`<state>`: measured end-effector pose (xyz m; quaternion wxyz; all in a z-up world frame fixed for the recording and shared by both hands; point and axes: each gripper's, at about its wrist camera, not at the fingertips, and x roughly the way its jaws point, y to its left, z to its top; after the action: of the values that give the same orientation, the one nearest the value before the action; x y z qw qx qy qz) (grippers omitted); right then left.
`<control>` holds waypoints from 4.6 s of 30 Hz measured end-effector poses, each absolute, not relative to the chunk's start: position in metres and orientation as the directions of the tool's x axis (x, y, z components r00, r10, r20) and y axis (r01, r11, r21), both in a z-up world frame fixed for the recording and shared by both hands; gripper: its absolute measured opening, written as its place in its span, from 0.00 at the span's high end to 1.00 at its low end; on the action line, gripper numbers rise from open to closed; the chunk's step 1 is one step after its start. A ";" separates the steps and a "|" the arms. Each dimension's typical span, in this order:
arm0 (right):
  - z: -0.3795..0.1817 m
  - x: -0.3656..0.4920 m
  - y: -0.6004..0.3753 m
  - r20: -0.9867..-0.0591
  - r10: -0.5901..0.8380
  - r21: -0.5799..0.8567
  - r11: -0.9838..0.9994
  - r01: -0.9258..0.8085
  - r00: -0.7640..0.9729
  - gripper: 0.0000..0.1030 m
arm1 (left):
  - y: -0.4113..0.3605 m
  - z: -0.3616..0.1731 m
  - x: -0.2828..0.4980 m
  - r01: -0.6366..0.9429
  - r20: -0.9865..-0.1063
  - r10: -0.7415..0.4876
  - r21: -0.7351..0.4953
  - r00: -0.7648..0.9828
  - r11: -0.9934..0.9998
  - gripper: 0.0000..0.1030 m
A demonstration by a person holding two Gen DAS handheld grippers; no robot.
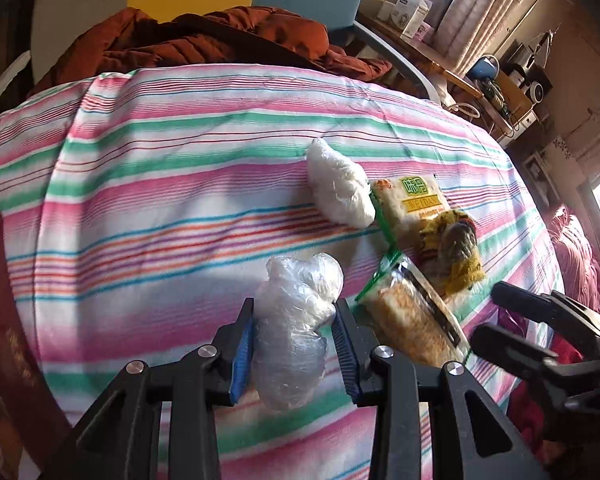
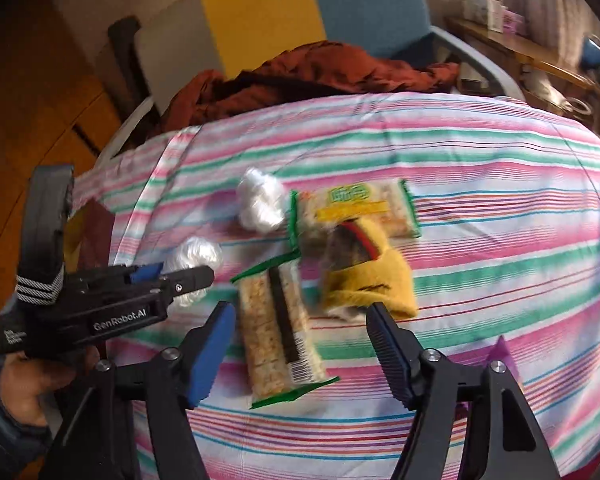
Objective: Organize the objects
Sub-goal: 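Grasp the green-ended cracker packet with the right tool while the left tool holds the bag, then lower the bag and cracker packet into the gold tray and open both tools, then withdraw both tools from the tray back to the remaining items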
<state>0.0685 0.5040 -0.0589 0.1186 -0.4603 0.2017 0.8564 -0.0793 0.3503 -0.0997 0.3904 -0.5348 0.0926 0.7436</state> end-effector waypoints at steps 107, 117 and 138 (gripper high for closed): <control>-0.008 0.032 0.210 -0.683 -0.014 0.014 -1.000 0.006 -0.730 0.03 | 0.036 -0.007 -0.003 -0.218 -0.682 0.163 -0.005 -0.713 -0.976 0.28; -0.011 0.035 0.243 -0.694 0.018 0.039 -0.997 -0.062 -0.720 0.02 | 0.055 -0.010 0.000 -0.280 -0.695 0.184 0.025 -0.695 -0.960 0.27; -0.017 0.064 0.402 -0.739 0.244 -0.002 -0.933 -0.360 -0.628 0.01 | 0.109 -0.010 0.000 -0.503 -0.732 0.391 -0.077 -0.558 -0.861 0.21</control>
<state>0.0638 0.4019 -0.0169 0.1679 -0.3975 0.0729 0.8992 -0.0003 0.1091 -0.0104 0.2540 -0.3957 0.0708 0.8797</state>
